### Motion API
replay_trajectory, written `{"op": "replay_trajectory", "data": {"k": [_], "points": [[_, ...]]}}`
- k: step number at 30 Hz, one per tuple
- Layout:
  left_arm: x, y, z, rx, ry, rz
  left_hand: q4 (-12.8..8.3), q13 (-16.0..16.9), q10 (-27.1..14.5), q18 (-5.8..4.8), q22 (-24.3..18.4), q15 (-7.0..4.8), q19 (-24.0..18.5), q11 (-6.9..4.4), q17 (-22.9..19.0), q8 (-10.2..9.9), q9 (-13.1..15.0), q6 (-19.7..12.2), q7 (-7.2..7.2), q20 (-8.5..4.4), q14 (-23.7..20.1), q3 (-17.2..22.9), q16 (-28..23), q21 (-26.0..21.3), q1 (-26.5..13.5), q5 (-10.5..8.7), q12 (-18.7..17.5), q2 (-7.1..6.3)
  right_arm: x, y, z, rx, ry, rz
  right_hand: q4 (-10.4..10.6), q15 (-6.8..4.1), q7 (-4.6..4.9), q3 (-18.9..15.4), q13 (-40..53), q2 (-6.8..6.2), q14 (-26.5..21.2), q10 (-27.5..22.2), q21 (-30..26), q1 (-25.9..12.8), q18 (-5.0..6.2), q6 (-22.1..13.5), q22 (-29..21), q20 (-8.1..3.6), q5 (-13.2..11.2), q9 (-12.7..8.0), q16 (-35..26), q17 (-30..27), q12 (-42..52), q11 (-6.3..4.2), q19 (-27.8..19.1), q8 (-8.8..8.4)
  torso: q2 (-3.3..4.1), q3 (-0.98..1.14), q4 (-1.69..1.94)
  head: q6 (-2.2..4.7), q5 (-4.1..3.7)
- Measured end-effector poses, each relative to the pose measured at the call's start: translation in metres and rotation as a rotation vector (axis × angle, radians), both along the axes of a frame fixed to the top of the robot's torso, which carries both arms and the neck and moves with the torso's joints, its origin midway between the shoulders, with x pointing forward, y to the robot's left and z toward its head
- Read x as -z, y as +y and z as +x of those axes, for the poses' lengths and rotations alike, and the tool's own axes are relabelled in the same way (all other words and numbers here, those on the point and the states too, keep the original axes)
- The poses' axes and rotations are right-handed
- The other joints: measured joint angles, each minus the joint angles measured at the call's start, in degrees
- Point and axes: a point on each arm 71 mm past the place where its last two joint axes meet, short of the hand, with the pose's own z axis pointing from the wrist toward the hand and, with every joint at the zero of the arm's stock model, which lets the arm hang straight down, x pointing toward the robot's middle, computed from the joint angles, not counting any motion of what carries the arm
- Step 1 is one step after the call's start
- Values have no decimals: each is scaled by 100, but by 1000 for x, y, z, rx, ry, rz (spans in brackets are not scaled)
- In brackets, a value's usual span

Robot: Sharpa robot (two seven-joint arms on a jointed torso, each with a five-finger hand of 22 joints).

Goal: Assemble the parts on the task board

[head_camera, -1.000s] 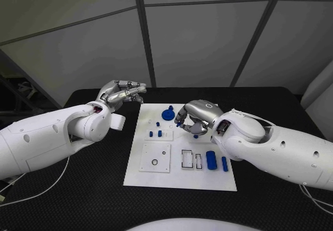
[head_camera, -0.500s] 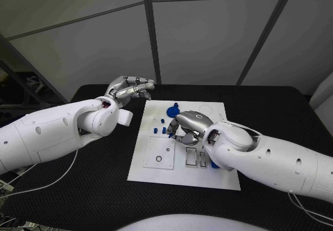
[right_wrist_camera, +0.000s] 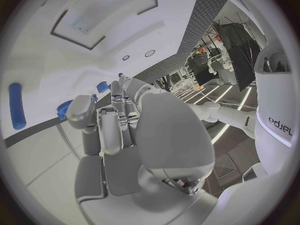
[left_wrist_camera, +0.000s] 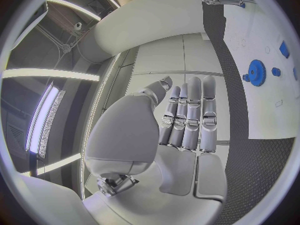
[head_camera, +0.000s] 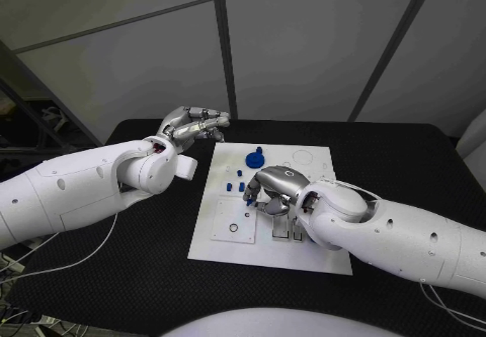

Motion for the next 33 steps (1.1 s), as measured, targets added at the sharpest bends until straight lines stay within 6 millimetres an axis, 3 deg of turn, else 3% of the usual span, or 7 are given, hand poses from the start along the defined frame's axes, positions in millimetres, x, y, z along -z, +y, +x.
{"op": "replay_trajectory", "data": {"k": [33], "points": [[0,-1,1,1,2,0,0,0,0,0,-8,0,0,0,-9,0,1,0,0,0,0,0,-32,-16,0,0,0,0,12,5,-6,-33,43,-46,0,0,15,0,1,21,0,0,0,-22,1,-6,0,0,19,1,21,8,0,0,0,5,1,2,1,-63,35]]}}
